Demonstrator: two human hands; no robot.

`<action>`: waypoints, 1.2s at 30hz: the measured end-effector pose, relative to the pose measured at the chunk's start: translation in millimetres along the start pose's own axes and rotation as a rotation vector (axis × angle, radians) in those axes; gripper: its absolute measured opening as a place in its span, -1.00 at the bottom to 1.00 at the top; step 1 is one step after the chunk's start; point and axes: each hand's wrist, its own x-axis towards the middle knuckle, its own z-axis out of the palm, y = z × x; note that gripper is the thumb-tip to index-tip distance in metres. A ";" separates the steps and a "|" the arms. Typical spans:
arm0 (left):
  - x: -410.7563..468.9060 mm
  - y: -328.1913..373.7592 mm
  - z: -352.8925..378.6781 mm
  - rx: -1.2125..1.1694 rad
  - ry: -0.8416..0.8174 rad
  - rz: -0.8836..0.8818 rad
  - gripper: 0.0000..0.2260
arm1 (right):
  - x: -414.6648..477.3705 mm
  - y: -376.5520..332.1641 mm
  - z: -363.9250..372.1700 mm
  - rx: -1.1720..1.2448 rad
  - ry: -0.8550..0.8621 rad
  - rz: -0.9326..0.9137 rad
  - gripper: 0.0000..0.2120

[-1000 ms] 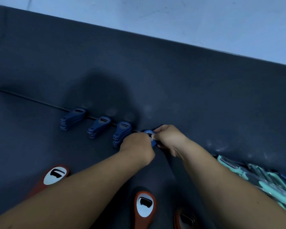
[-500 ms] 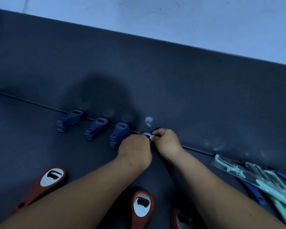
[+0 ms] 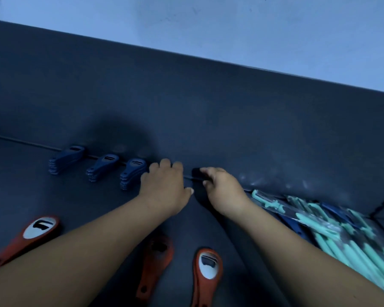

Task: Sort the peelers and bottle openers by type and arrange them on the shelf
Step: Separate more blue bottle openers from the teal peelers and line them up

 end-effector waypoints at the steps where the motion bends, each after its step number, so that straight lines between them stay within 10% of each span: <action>1: -2.6 9.3 -0.3 -0.003 -0.001 0.018 -0.41 | -8.8 7.7 -8.3 -0.065 0.010 -0.028 -0.61; 16: -35.3 168.3 35.7 -0.078 -0.149 0.244 -0.54 | -115.4 150.2 -136.6 -0.390 -0.057 0.242 -0.52; 27: -36.5 222.9 65.8 -0.261 -0.177 -0.044 -0.49 | -161.6 176.3 -145.7 -0.058 -0.158 0.030 -0.69; 32: -36.2 229.8 70.7 -0.309 -0.186 -0.087 -0.45 | -131.7 217.9 -167.3 -0.115 0.124 0.227 -0.72; 36: -37.1 232.1 68.3 -0.533 -0.211 -0.103 -0.73 | -115.6 242.8 -164.6 -0.164 -0.018 0.385 -0.54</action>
